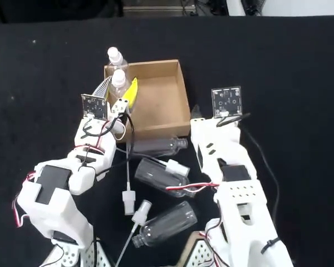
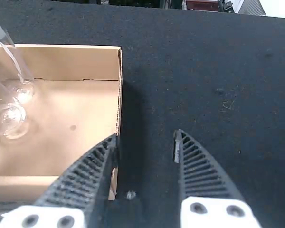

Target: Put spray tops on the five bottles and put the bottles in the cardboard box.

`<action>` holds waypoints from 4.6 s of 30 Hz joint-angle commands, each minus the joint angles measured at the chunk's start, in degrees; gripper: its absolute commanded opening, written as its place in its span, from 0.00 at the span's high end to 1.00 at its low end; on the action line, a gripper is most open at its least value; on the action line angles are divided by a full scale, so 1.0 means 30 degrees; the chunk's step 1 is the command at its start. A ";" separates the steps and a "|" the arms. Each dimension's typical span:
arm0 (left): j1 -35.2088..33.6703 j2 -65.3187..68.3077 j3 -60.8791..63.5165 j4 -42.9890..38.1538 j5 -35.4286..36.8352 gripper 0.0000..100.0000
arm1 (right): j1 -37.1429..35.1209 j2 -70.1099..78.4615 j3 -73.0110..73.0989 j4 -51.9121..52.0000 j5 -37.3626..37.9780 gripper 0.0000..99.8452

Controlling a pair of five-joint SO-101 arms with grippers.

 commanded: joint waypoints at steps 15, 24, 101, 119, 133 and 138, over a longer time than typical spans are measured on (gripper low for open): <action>-0.0278 -0.0176 -0.0689 0.1553 -0.0117 0.97 | 0.0381 -0.0425 -0.0718 -0.0586 -0.0176 0.83; -0.0278 -0.0147 -0.0484 0.1700 0.0117 0.75 | 0.0381 -0.0454 -0.0718 -0.0586 -0.0176 0.83; -0.3824 -1.7495 -0.3033 3.3612 0.0352 0.90 | -0.0264 -0.0396 -0.5436 0.6183 -0.0176 0.82; -0.8015 -1.6821 0.1568 2.8103 0.4103 0.90 | -0.1319 0.8513 -1.2029 0.8703 0.0000 0.76; -0.7985 -1.6791 0.2535 2.7575 0.4103 0.90 | -0.2110 1.3143 -1.2615 0.6300 0.0059 0.76; -0.7985 -1.6791 0.2593 2.7575 0.4103 0.90 | -0.2110 1.3788 -1.2527 0.6271 0.1524 0.86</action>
